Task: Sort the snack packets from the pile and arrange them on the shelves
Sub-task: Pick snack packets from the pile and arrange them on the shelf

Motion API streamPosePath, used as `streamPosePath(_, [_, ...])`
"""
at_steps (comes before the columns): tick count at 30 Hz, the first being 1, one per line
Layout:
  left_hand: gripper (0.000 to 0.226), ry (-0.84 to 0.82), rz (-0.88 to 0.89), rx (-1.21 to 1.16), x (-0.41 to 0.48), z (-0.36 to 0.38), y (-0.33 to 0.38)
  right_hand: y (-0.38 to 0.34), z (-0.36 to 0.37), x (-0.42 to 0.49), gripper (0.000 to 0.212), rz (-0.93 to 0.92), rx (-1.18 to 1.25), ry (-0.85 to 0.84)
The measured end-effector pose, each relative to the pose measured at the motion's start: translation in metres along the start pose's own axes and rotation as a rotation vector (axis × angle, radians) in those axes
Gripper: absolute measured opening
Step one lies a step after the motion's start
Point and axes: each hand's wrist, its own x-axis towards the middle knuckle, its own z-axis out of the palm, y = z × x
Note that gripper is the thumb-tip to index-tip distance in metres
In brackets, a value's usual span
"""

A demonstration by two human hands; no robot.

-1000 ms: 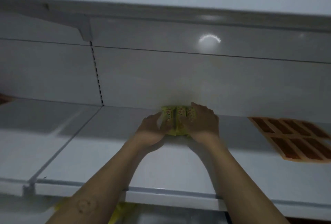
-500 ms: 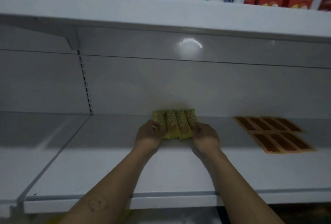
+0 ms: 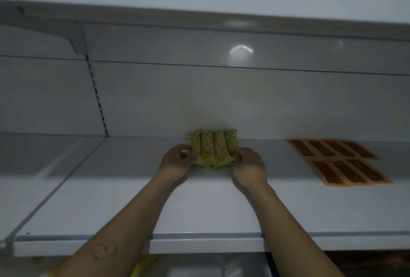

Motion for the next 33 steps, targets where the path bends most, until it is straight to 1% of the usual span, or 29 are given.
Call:
streamPosePath(7, [0.044,-0.069,0.045,0.189,-0.003,-0.004,0.006,0.004,0.004,0.006,0.037,0.001,-0.007,-0.022])
streamPosePath(12, [0.052,-0.093,0.082,0.256,-0.005,-0.005,0.008,0.000,0.001,0.008,0.029,0.052,-0.007,-0.037])
streamPosePath(14, [0.053,-0.101,0.087,0.287,-0.006,-0.006,0.008,-0.003,-0.002,0.008,0.035,0.050,-0.012,-0.036])
streamPosePath(18, [0.061,-0.122,0.117,0.390,-0.009,-0.011,0.011,-0.012,-0.008,0.008,0.057,0.006,-0.052,-0.062])
streamPosePath(21, [0.061,-0.093,0.173,0.470,-0.012,-0.023,0.018,-0.027,-0.015,0.003,0.064,-0.026,-0.078,-0.083])
streamPosePath(24, [0.064,-0.034,0.232,0.504,-0.014,-0.048,0.024,-0.044,-0.021,0.008,0.074,-0.091,-0.107,-0.131])
streamPosePath(26, [0.065,0.004,0.253,0.529,-0.016,-0.069,0.025,-0.060,-0.024,0.009,0.076,-0.141,-0.131,-0.165])
streamPosePath(29, [0.066,0.054,0.246,0.571,-0.024,-0.104,0.022,-0.092,-0.023,0.007,0.076,-0.214,-0.125,-0.198])
streamPosePath(33, [0.066,0.140,0.225,0.600,-0.039,-0.154,0.008,-0.152,-0.002,-0.003,0.079,-0.341,-0.112,-0.232])
